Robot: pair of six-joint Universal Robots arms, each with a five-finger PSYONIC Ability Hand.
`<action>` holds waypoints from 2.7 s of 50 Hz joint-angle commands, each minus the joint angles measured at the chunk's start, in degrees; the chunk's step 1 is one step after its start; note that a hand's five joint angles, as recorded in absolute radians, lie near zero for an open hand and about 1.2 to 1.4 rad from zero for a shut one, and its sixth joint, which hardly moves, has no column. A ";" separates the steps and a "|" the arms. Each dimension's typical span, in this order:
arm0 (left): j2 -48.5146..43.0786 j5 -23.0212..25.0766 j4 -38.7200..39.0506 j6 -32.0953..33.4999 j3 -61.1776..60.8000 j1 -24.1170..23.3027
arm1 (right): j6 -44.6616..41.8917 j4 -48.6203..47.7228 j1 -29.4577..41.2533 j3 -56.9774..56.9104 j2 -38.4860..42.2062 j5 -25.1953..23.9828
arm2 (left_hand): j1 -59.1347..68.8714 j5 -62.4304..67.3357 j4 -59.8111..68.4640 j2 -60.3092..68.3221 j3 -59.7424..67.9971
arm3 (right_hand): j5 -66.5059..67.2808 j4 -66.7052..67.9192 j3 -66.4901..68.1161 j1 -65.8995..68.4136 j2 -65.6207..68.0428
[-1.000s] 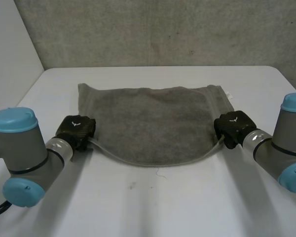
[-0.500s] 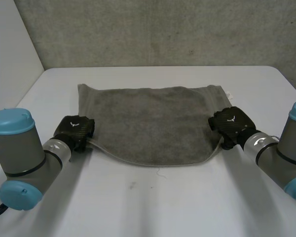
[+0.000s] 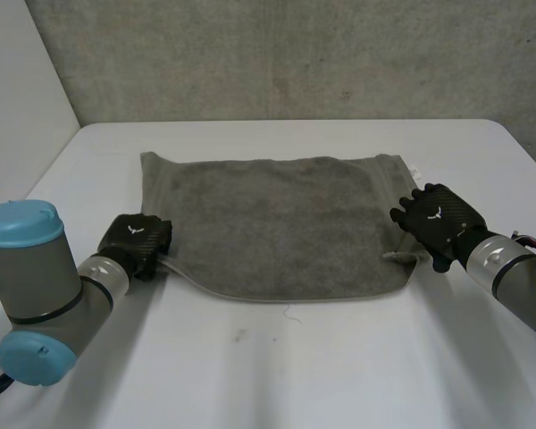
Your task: Fold the towel.
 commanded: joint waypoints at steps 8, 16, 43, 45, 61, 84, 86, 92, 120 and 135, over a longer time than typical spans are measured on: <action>0.10 0.01 0.00 0.00 -0.06 0.00 | 16.64 11.51 -0.56 -2.52 -4.71 0.62 | 12.83 10.74 10.24 10.16 10.29 | 6.31 6.34 6.27 3.49 6.12; 0.19 0.01 -0.09 0.00 -0.15 0.00 | 27.84 11.88 1.45 -4.02 -4.64 0.80 | 12.83 10.74 10.24 10.16 10.29 | 6.64 6.67 6.60 3.83 6.45; 0.54 0.01 0.00 0.00 -0.50 0.79 | 20.12 -1.83 7.26 -11.15 5.05 25.75 | 12.83 10.74 10.24 10.16 10.29 | 9.68 9.70 9.64 6.86 9.48; 0.54 0.01 0.00 0.00 -0.50 0.79 | 19.85 -1.84 7.17 -10.44 3.89 26.20 | 12.83 10.74 10.24 10.16 10.29 | 9.68 9.70 9.64 6.86 9.48; 0.98 0.01 -0.09 -0.08 -0.15 0.70 | 20.02 5.90 6.20 1.06 -6.56 12.23 | 12.83 10.74 10.24 10.16 10.29 | 9.34 9.37 9.30 6.52 9.14; -0.95 -0.08 -0.79 -0.52 9.77 0.62 | 26.86 8.45 4.89 3.36 -2.98 11.00 | 12.83 10.74 10.24 10.16 10.29 | 10.68 10.71 10.65 7.87 10.49; -1.30 -0.17 -0.79 -0.61 10.39 0.62 | 28.88 8.36 4.97 2.92 -1.84 10.73 | 12.83 10.74 10.24 10.16 10.29 | 10.68 10.71 10.65 7.87 10.49; -2.53 -0.17 -0.79 -1.05 12.24 0.53 | 34.17 6.87 5.59 0.81 2.22 11.00 | 12.83 10.74 10.24 10.16 10.29 | 11.36 11.39 11.32 8.54 11.16; -2.45 -0.26 -2.80 -1.23 10.75 1.23 | 32.50 2.03 0.23 -4.73 4.86 15.30 | 12.83 10.74 10.24 10.16 10.29 | 59.91 59.94 59.87 57.09 59.72; 7.84 -0.17 -17.14 0.44 0.82 1.58 | 17.74 11.08 -3.02 -1.21 -5.51 14.25 | 12.83 10.74 10.24 10.16 10.29 | 59.91 59.94 59.87 57.09 59.72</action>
